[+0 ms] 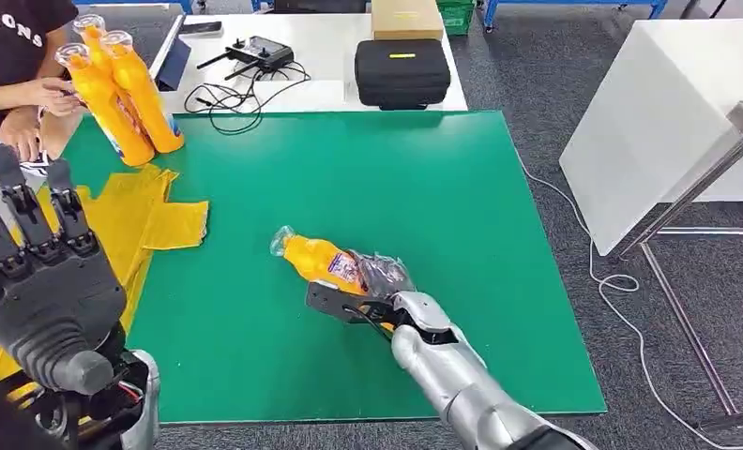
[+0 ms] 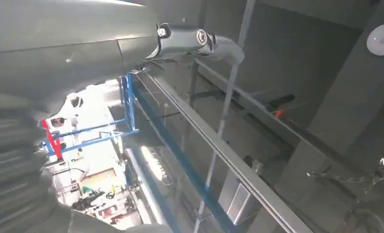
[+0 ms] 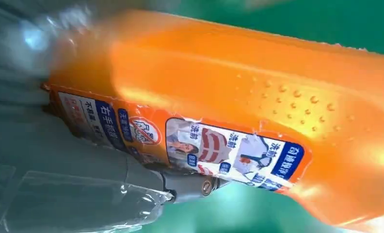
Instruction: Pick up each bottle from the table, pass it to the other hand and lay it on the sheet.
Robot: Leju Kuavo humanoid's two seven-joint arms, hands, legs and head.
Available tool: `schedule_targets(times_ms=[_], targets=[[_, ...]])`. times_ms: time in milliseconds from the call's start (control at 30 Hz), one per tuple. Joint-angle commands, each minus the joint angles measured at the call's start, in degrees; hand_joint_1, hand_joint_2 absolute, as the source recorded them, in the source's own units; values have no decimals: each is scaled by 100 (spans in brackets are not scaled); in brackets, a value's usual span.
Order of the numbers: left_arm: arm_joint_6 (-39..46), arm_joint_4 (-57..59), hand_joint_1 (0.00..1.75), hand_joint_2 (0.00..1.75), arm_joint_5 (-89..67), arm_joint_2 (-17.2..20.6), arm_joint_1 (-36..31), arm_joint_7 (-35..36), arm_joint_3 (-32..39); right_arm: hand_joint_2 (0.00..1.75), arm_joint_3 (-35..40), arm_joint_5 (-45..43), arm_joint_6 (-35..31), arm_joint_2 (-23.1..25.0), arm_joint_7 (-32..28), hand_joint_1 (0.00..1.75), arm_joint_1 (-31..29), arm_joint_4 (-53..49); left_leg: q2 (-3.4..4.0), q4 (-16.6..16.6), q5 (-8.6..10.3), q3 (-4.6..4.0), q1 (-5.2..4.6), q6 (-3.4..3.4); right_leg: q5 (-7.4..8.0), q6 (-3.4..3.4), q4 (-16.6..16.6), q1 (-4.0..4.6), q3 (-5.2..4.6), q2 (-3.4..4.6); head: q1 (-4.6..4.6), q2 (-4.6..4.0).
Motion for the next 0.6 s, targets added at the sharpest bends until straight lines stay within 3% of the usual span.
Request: schedule_targets(times_ms=[33,100,167,267,333,400,600], targets=[[707,704,0,175,-830,305,8,28,-53,175,-1404,-1397,-1013,-23,-1779,175,16,-952,4,-10,-4,12,-6,2,-6,3,-4,-4,9,-5,2,0],[1119,1170,0,175,-1277,394,-122,195,-240,175,-1730,-1990,-1249,-7,-2168,175,325,-1977,-2,-11,1,-5,-6,1,-3,2,-4,-6,-6,-8,2,-2],[1125,1516,0,175,-1201,446,-274,502,-372,175,-1678,-2196,-1356,-82,-2030,175,684,-2927,-18,-12,2,-4,-6,1,-6,2,-6,-5,-2,-22,2,0],[1091,2278,0,175,-1060,453,-631,1318,-448,175,-1762,-2605,-1619,-42,-2272,175,1099,-3850,-39,-13,3,-3,-6,2,-8,2,-9,-4,3,-40,4,0],[1077,2873,0,175,-808,438,-916,1495,-504,175,-1641,-2906,-1681,-23,-2533,175,1368,-4413,-46,-11,4,-5,-8,1,-10,2,-7,-4,2,-48,2,0],[1025,3418,0,175,-415,428,-1141,1523,-581,175,-1415,-3128,-2062,-28,-2958,175,1493,-4693,-40,-10,4,-8,-9,0,-7,2,-7,-4,-1,-40,2,0],[1158,4219,0,175,-47,428,-1433,1526,-782,175,-779,-3340,-2103,-62,-3191,175,1565,-4822,-30,-10,-1,-2,-5,0,-8,1,-8,-1,1,-32,0,0]])
